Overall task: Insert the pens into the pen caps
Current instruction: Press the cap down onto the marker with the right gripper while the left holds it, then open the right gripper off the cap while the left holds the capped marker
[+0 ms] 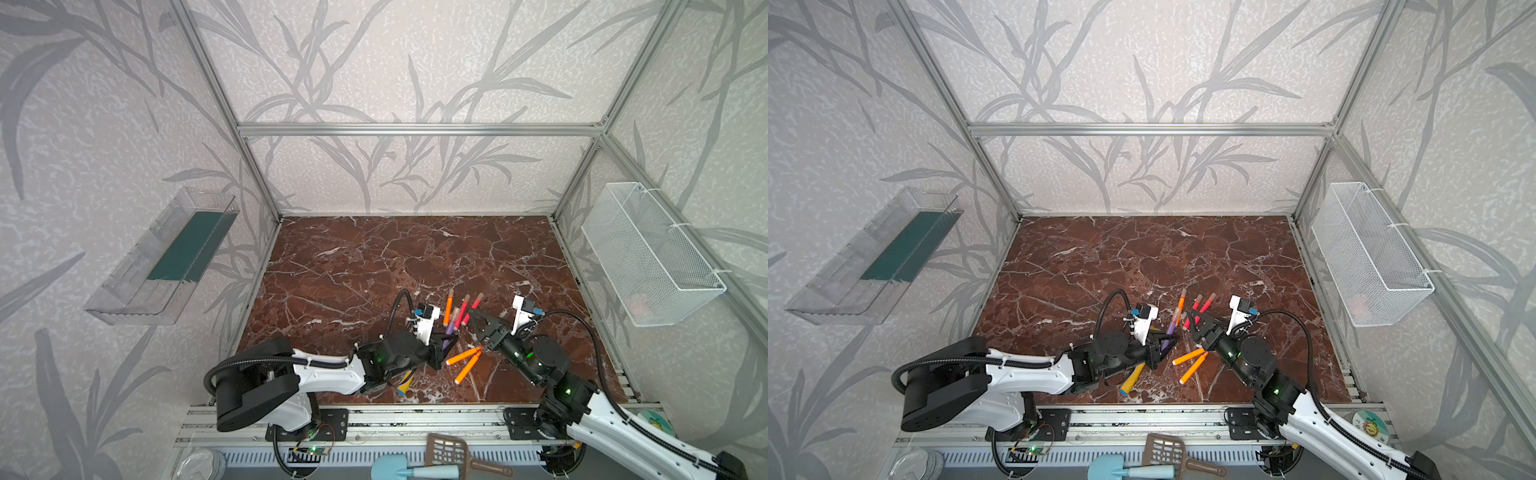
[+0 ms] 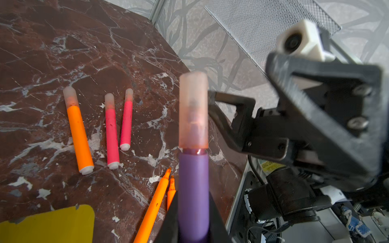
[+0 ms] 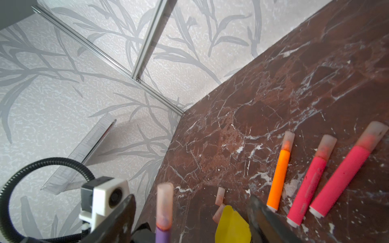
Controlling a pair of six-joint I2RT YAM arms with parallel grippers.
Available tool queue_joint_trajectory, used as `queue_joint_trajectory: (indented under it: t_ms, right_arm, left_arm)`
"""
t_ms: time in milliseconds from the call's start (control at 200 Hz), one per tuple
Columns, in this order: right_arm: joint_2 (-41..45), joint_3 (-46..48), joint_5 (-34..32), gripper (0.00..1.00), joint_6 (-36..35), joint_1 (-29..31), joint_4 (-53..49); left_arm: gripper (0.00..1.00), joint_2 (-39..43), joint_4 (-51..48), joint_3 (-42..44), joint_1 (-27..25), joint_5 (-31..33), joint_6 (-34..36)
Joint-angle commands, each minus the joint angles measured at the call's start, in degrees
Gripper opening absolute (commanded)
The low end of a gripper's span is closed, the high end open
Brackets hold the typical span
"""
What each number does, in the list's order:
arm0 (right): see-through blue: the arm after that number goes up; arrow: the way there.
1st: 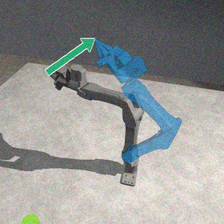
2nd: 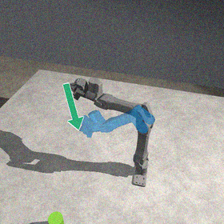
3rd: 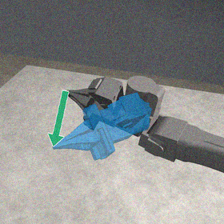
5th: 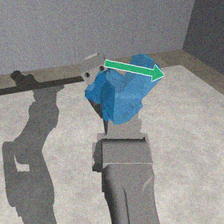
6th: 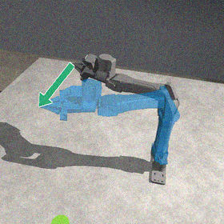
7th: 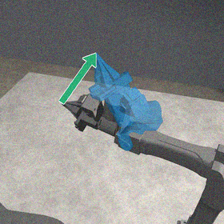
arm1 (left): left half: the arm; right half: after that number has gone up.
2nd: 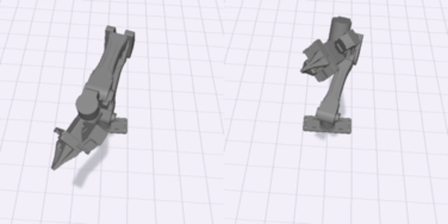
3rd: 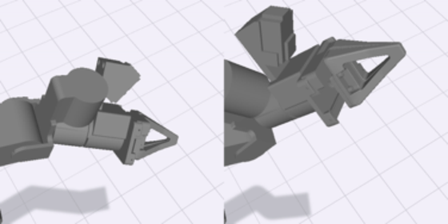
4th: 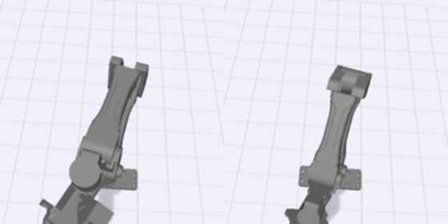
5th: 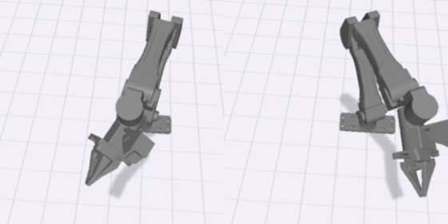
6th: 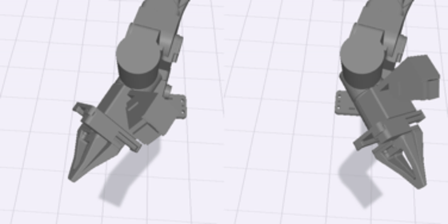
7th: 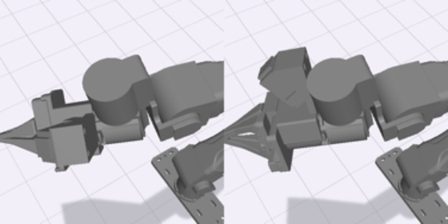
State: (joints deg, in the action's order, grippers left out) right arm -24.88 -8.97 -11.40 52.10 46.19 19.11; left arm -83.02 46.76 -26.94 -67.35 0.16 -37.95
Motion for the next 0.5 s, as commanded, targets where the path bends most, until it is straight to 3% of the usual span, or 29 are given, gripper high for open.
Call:
queue_joint_trajectory:
  t_ms: [0, 255, 495]
  right_arm:
    - [-0.58, -2.10, -1.81, 0.83, -1.91, -0.01, -0.84]
    - [-8.23, -3.24, -0.54, 0.88, -1.66, 0.04, 4.35]
    - [-13.21, -4.91, 0.00, 0.72, -2.37, 0.04, 7.18]
  left_arm:
    - [0.00, -1.47, 1.36, -2.52, -1.66, 0.88, 2.76]
    - [0.00, -4.06, 0.67, -5.13, -3.83, 1.27, 3.94]
    - [0.00, -6.26, 2.30, -5.73, -4.54, 0.89, 3.67]
